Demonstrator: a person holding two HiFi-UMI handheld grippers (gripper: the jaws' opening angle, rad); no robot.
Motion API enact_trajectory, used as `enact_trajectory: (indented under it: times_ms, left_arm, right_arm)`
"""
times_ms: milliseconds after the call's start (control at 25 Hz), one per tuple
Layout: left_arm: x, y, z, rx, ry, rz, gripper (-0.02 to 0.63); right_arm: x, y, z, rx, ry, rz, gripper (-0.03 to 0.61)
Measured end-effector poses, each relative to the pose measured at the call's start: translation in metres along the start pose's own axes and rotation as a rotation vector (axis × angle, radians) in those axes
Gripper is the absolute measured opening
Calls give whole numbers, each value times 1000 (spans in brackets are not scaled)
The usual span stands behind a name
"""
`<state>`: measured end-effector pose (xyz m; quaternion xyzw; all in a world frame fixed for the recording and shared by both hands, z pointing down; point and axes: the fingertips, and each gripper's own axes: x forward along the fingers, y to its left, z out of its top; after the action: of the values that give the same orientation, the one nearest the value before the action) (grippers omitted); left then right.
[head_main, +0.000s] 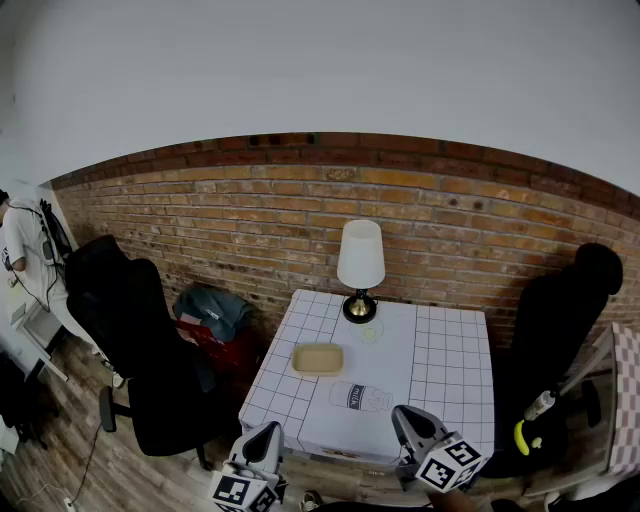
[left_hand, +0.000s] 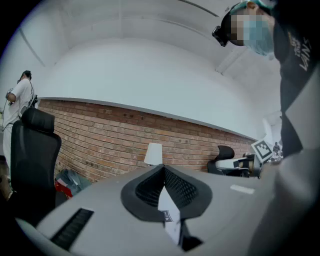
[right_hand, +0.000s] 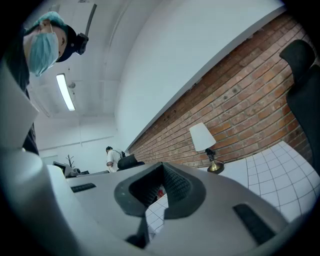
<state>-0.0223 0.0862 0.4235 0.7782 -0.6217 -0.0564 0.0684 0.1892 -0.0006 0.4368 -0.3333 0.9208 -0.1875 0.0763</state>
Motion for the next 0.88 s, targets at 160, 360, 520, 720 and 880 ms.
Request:
enact_trajectory:
  times_ms: [160, 360, 520, 720, 880]
  left_arm:
    - [2, -6, -5, -17, -22, 23, 11]
    - [1, -9, -16, -43, -35, 65, 11]
    - [-2, -9, -21, -64, -39, 85, 11]
    - [7, 3, -25, -81, -48, 57, 11]
    - [17, 21, -22, -81, -47, 23, 11]
  right_arm:
    - [-3, -2, -2, -9, 22, 3, 5]
    - [-3, -5, -12, 9, 32, 28, 5]
    - [0, -7, -15, 17, 43, 34, 5]
    - [12, -7, -16, 6, 29, 15, 5]
    - [28, -5, -13, 16, -9, -8, 5]
